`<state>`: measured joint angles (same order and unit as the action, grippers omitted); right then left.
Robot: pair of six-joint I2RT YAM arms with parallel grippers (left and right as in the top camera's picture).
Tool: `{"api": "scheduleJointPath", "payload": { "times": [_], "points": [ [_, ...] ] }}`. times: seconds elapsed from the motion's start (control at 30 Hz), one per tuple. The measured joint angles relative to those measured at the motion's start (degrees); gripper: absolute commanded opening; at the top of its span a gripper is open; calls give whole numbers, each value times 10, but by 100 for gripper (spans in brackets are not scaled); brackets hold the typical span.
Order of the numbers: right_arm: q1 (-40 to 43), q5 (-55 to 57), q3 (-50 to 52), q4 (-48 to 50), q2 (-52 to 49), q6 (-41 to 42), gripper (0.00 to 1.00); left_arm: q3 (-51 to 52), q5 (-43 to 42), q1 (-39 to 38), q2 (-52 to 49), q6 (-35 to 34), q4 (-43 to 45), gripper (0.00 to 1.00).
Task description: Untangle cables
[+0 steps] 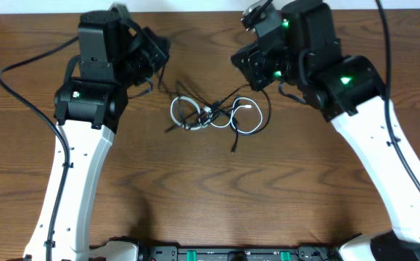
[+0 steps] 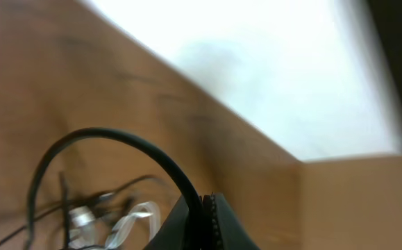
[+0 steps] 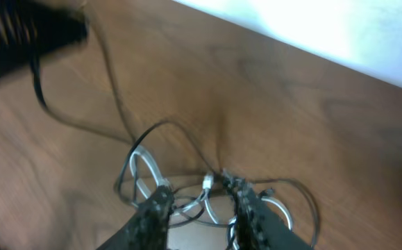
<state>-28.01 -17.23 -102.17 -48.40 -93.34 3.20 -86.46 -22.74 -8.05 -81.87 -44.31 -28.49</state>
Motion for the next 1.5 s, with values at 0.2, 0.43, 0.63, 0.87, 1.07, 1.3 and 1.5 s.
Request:
{"api": "scheduleJointPath", "payload": {
  "times": [0.2,0.43,0.63,0.87,1.07,1.3,1.5],
  "points": [
    [-18,-46,0,-6,-71,-21,44,0,-58,0,0,-16,33,7],
    [-41,-63,0,16,-149,-27,42,0,-74,0,0,-22,34,7],
    [-60,-66,0,28,-188,-35,35,0,-74,0,0,-22,33,7],
    [-75,-59,0,41,-215,-39,13,0,-74,0,0,-22,32,7],
    [-75,-51,0,54,-217,-41,2,0,-76,0,0,-22,32,7],
    [-75,-50,0,54,-217,-41,9,0,-63,0,0,-22,6,8],
    [-75,-50,0,51,-215,-41,1,0,-43,0,0,-22,-9,7]
  ]
}}
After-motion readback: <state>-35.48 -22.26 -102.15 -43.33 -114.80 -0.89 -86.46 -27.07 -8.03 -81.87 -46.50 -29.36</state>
